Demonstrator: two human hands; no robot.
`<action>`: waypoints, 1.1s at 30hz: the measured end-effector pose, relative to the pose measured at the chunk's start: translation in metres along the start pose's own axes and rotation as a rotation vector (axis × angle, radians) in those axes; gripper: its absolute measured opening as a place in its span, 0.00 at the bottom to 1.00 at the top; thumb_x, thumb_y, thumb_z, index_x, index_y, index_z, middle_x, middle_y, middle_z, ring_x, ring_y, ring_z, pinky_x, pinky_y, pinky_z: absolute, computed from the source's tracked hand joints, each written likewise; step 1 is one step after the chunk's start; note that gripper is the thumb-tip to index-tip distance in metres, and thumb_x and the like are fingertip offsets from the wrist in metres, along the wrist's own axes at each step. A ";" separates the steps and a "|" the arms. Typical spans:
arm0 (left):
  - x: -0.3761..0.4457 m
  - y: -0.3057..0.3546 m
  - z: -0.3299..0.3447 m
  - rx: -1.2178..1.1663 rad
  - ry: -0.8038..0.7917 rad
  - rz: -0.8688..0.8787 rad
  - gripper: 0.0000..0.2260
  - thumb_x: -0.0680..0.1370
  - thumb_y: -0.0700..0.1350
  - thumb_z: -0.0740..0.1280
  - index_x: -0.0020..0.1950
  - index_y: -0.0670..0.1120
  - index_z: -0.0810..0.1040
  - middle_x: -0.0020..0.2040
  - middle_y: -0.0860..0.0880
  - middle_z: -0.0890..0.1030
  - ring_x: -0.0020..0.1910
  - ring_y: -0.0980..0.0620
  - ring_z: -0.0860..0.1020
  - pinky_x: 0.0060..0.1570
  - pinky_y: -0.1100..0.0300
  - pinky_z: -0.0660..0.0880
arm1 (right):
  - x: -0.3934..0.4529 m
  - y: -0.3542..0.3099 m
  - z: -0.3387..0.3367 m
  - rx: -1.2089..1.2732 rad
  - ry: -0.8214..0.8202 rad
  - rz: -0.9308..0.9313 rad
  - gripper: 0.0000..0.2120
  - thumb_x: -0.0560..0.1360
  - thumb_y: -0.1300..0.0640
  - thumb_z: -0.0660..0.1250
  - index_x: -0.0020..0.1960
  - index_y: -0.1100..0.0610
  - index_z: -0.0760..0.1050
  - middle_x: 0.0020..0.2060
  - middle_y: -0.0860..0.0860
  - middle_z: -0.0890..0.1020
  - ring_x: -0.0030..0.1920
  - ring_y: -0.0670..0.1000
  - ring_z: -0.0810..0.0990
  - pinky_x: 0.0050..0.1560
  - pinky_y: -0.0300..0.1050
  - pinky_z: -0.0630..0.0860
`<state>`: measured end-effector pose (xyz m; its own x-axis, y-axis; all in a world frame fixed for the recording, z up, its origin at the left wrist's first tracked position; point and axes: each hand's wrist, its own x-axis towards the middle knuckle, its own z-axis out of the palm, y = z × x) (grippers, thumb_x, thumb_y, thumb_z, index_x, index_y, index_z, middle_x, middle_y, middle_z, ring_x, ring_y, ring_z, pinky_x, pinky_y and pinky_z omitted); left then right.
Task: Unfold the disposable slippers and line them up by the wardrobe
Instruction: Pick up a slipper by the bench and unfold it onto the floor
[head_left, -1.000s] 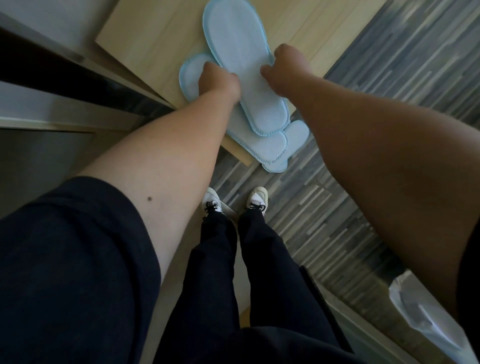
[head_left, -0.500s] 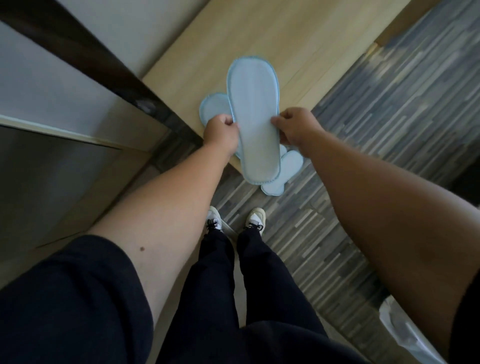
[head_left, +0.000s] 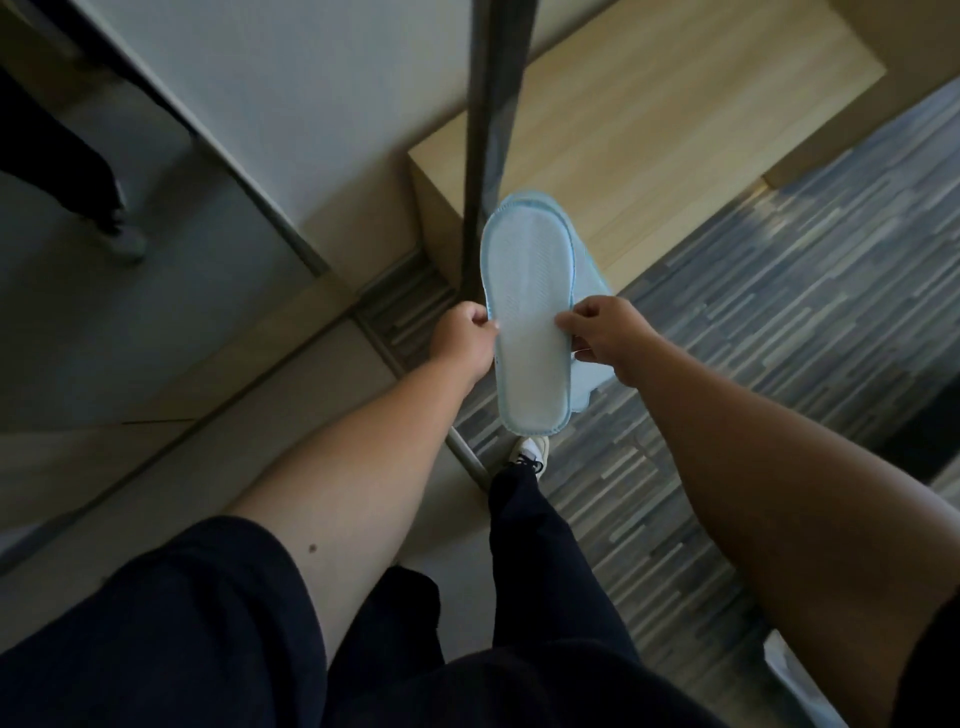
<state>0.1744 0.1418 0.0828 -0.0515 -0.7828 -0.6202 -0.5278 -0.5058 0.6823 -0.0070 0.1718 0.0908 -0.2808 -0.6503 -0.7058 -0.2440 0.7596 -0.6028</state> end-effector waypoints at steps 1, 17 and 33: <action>-0.005 -0.014 -0.013 -0.002 -0.001 0.001 0.02 0.76 0.43 0.67 0.43 0.48 0.75 0.39 0.50 0.78 0.35 0.54 0.74 0.37 0.64 0.66 | -0.007 0.000 0.017 0.002 -0.003 -0.001 0.07 0.75 0.56 0.70 0.42 0.59 0.76 0.34 0.54 0.78 0.33 0.50 0.77 0.39 0.45 0.79; -0.061 -0.232 -0.219 -0.152 0.258 -0.181 0.04 0.75 0.44 0.65 0.42 0.46 0.77 0.39 0.44 0.81 0.39 0.45 0.78 0.43 0.53 0.76 | -0.071 -0.038 0.303 -0.202 -0.319 -0.113 0.07 0.77 0.59 0.67 0.50 0.62 0.79 0.42 0.61 0.81 0.41 0.56 0.78 0.48 0.54 0.81; -0.023 -0.244 -0.198 -0.873 0.255 -0.184 0.09 0.81 0.46 0.61 0.56 0.46 0.78 0.54 0.43 0.83 0.52 0.47 0.82 0.53 0.53 0.79 | -0.050 -0.038 0.376 -0.637 -0.236 -0.642 0.08 0.77 0.52 0.65 0.52 0.57 0.76 0.40 0.47 0.80 0.38 0.45 0.77 0.32 0.33 0.67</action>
<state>0.4728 0.2112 0.0068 0.2129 -0.6666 -0.7143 0.3215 -0.6426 0.6955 0.3651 0.1769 0.0095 0.2634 -0.8744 -0.4075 -0.7693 0.0644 -0.6356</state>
